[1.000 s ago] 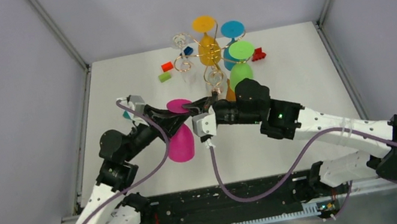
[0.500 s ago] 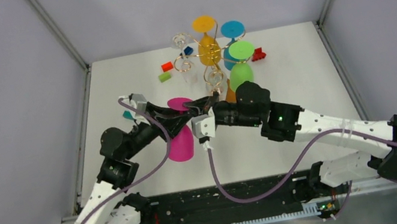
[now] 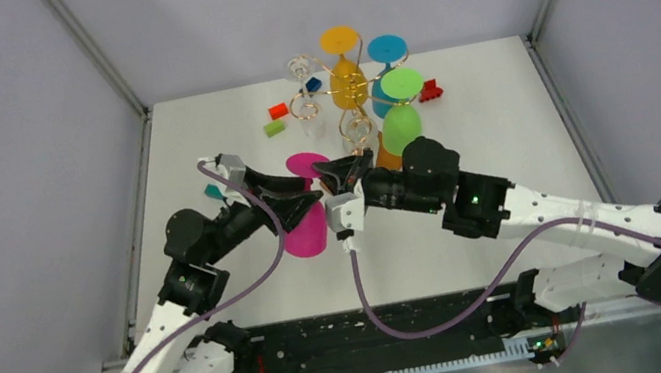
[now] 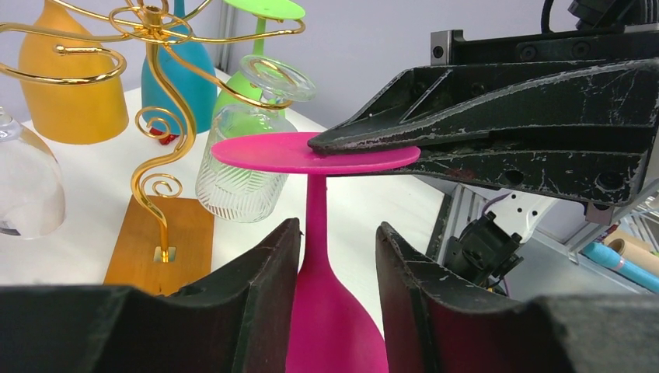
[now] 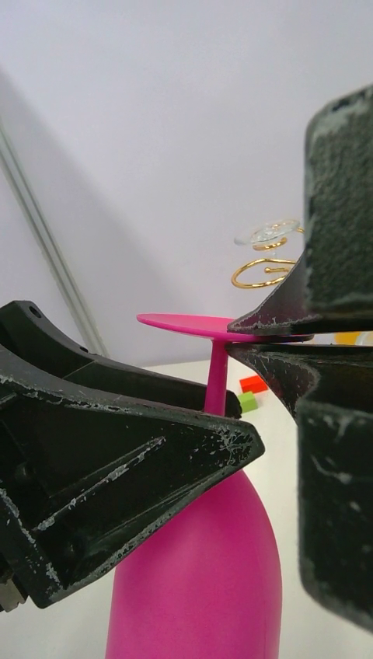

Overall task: Place the wine glass upside down on the wine glass rack
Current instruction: Turn the wine glass upside down at the wine rack.

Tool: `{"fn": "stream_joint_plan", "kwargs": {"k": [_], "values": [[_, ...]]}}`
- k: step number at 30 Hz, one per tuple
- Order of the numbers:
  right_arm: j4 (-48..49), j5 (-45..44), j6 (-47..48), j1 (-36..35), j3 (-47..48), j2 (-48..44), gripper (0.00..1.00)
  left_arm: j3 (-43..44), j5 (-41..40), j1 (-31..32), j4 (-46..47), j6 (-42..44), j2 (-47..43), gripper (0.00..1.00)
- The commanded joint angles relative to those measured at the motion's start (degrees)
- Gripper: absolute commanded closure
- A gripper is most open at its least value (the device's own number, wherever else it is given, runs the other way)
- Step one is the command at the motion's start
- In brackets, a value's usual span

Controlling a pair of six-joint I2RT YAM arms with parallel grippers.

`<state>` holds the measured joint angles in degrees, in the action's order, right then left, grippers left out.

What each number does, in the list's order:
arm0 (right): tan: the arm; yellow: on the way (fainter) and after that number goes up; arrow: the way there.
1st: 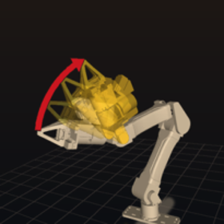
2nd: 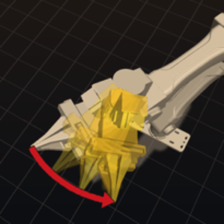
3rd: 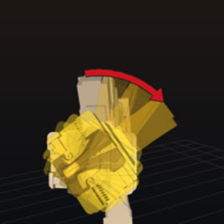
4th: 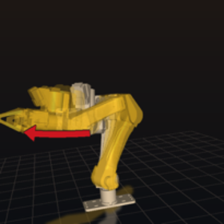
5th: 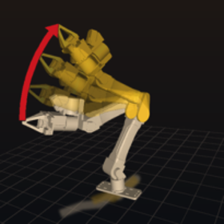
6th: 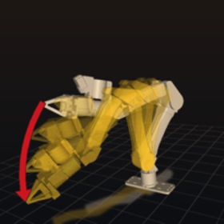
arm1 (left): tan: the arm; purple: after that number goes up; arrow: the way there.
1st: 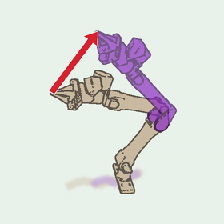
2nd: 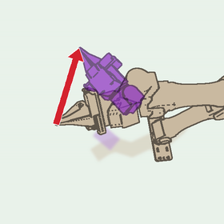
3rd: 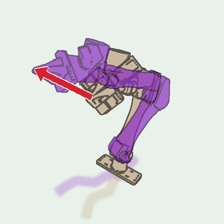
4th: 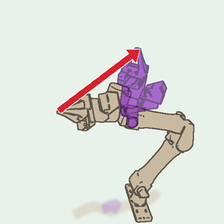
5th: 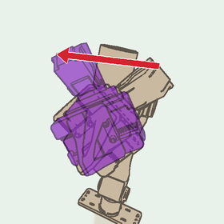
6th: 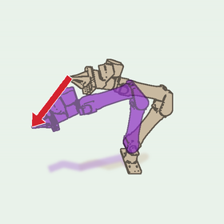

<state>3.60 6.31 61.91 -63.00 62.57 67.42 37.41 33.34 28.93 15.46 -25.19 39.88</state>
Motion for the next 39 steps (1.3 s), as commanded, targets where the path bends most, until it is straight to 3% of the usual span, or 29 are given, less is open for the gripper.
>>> {"fn": "stream_joint_plan", "kwargs": {"k": [1,18,23,30,34,39], "values": [[2.67,-0.42,0.61,-0.1,0.23,-2.27,1.0,1.77,-0.35,0.2,0.81,1.19,-0.4,0.54],[3.56,2.45,-2.16,-0.1,0.13,-3.06,1.0,0.11,1.71,0.2,1.77,2.75,0.52,0.78],[3.79,2.96,-2.89,-0.09,0.04,-3.14,1.0,0.19,3.55,0.25,2.29,3.73,1.07,1.0],[4.91,2.9,-2.94,-0.06,-0.59,-3.49,1.0,-0.91,2.31,0.22,3.16,4.89,0.42,1.0],[5.02,2.93,-2.96,-0.05,-0.94,-3.82,0.89,-2.51,0.42,0.23,5.72,4.09,-0.23,1.0],[4.94,2.98,-2.89,-0.08,-1.74,-4.91,0.64,-3.45,-1.67,0.26,6.55,4.07,-1.15,1.0]]}}
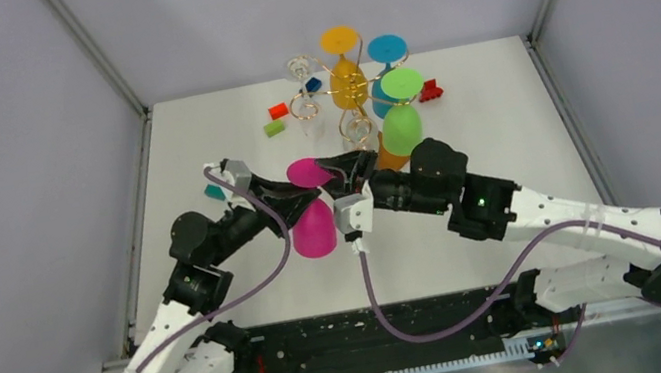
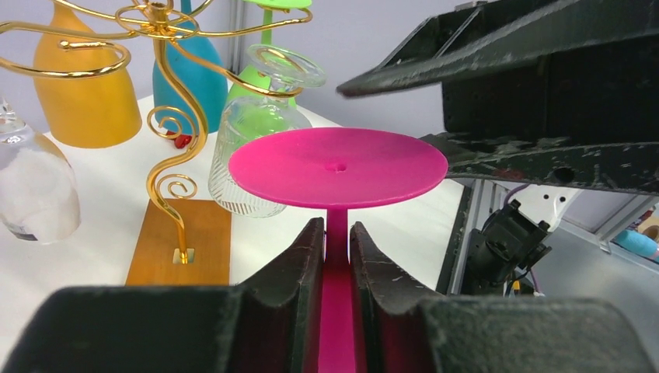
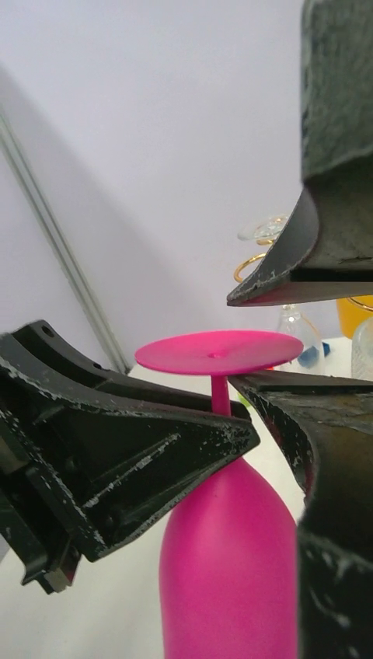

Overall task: Place the wine glass upside down on the wine glass rack
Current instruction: Turn the wine glass upside down at the wine rack.

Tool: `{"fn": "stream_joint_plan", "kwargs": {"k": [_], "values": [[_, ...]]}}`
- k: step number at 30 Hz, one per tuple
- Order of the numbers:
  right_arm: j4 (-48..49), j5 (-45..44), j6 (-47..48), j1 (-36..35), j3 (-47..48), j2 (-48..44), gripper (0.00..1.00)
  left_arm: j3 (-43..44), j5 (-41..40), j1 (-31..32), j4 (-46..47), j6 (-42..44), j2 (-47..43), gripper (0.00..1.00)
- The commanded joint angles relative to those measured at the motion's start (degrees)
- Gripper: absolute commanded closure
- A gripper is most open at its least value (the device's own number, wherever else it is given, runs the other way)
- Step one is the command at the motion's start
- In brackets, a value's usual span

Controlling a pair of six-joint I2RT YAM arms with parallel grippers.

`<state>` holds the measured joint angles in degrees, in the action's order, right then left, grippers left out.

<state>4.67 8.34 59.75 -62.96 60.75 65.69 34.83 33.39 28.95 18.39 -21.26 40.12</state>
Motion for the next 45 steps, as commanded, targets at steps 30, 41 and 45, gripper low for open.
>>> {"fn": "stream_joint_plan", "kwargs": {"k": [30,41,45], "values": [[-12.48,-7.33,-59.05,26.01,30.01,7.5,0.48,-5.21,-13.31,0.2,5.13,2.33,-7.02,1.0],[-23.94,-0.16,-63.59,30.44,38.08,17.54,0.52,-5.88,-12.66,0.18,4.82,3.06,-6.96,1.0],[-26.65,0.64,-62.67,30.43,40.17,19.96,0.53,-6.09,-12.57,0.23,4.86,3.0,-6.9,1.0]]}}
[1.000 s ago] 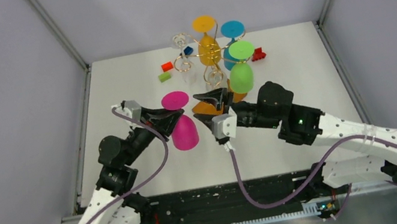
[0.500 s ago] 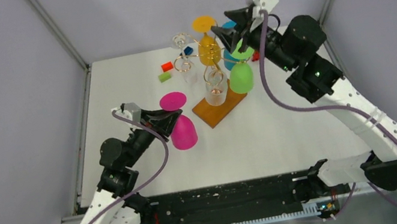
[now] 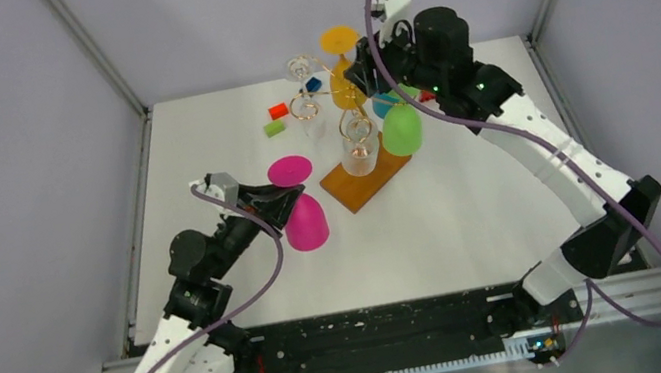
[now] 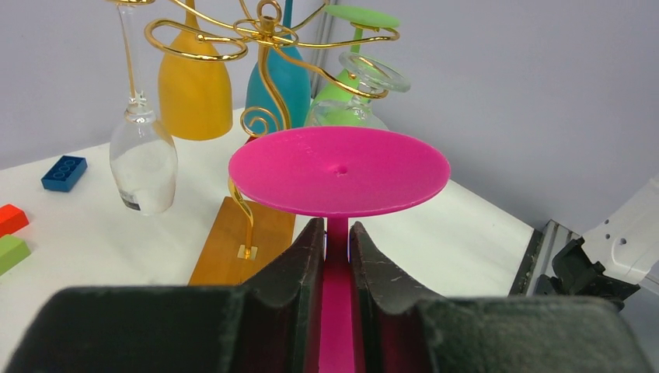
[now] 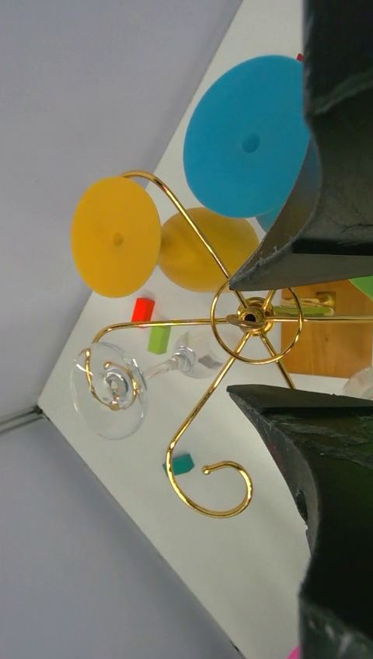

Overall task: Place the wine glass upside down on the wine glass rack
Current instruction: Turn the wine glass upside down at the wine rack.

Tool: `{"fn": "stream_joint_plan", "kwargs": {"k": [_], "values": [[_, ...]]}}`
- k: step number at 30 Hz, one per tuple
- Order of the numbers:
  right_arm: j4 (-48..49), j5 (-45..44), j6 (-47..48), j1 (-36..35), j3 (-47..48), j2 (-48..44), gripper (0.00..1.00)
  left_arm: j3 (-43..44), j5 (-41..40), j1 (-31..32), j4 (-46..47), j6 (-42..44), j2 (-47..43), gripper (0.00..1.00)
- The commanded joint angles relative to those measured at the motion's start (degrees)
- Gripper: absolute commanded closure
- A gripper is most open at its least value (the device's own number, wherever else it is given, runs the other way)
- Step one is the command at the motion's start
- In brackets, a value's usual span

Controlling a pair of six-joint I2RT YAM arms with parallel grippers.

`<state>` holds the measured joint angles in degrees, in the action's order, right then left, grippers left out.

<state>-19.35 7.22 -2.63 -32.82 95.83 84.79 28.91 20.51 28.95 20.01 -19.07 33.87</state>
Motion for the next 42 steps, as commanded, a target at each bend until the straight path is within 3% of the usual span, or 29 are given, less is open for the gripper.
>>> {"fn": "stream_joint_plan", "kwargs": {"k": [1,21,33,42], "values": [[-3.22,2.07,-0.2,0.28,5.66,1.69,0.53,-0.23,0.32,0.23,3.29,0.75,-0.65,1.0],[-8.99,-0.23,2.13,0.3,9.1,7.57,0.61,-0.59,1.06,0.21,5.26,0.96,1.09,1.0],[-10.17,-0.31,3.83,0.29,9.4,8.38,1.0,-0.99,1.93,0.21,11.51,4.22,4.63,1.0],[-10.69,-1.06,5.05,0.29,9.11,8.37,1.0,-0.17,2.12,0.23,22.2,9.73,13.96,1.0]]}}
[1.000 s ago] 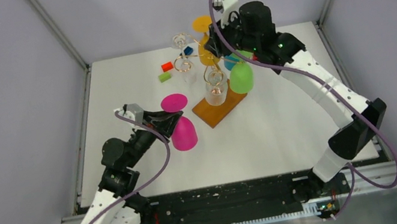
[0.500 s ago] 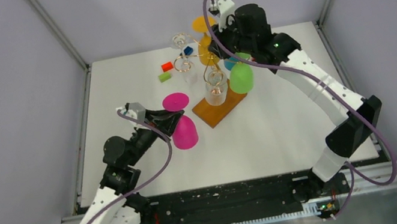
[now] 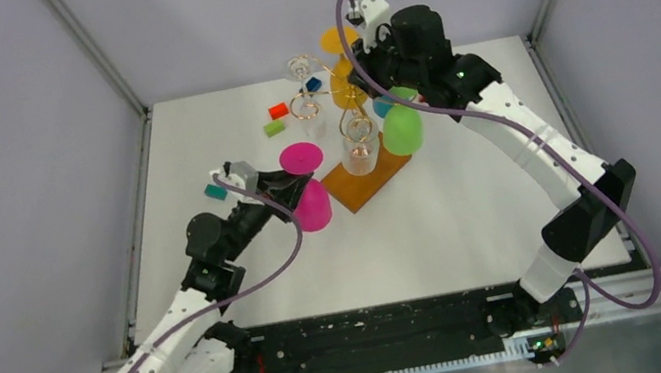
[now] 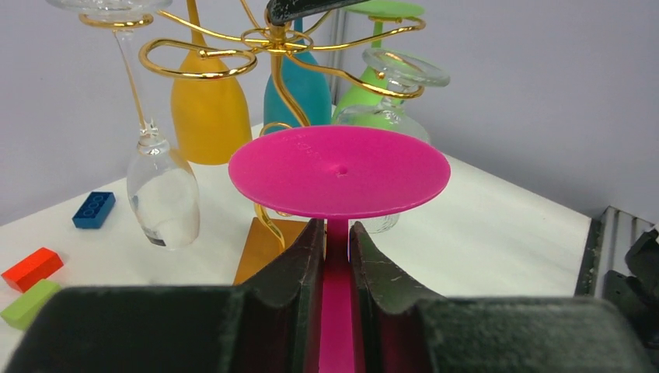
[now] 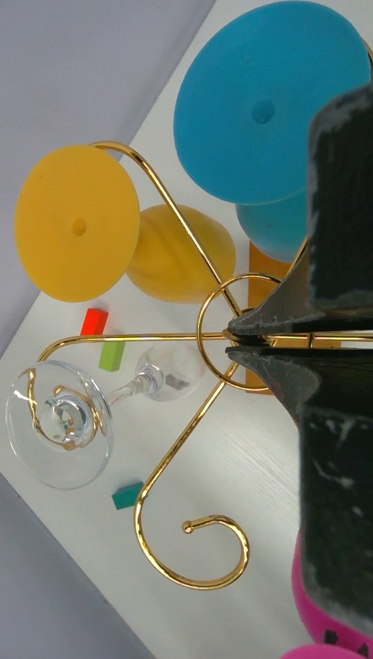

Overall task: Place the wine glass upside down on the wine glass rack
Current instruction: Turn the wine glass upside down at the wine rack.

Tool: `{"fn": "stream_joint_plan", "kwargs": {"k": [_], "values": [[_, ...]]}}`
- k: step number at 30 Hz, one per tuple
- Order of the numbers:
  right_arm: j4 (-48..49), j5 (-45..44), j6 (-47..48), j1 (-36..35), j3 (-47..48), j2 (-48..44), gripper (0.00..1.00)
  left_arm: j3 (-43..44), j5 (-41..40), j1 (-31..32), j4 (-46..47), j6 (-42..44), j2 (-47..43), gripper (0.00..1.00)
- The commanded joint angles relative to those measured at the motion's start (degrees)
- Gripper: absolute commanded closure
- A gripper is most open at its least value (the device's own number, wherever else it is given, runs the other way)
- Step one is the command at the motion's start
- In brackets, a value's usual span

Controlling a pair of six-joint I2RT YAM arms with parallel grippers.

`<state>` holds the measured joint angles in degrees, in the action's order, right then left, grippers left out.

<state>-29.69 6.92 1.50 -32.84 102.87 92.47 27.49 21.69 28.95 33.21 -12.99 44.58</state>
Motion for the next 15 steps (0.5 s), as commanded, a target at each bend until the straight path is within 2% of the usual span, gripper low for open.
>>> {"fn": "stream_joint_plan", "kwargs": {"k": [1,5,15], "values": [[-0.36,-0.81,0.98,0.3,1.96,0.65,1.0,1.78,0.84,0.17,9.65,4.39,4.41,1.0],[-0.32,-0.92,1.18,0.3,1.9,0.63,1.0,3.13,0.85,0.18,13.81,6.47,8.97,1.0],[-0.29,-1.01,1.67,0.32,1.33,0.09,1.0,7.66,6.91,0.19,22.08,8.37,16.48,1.0]]}}
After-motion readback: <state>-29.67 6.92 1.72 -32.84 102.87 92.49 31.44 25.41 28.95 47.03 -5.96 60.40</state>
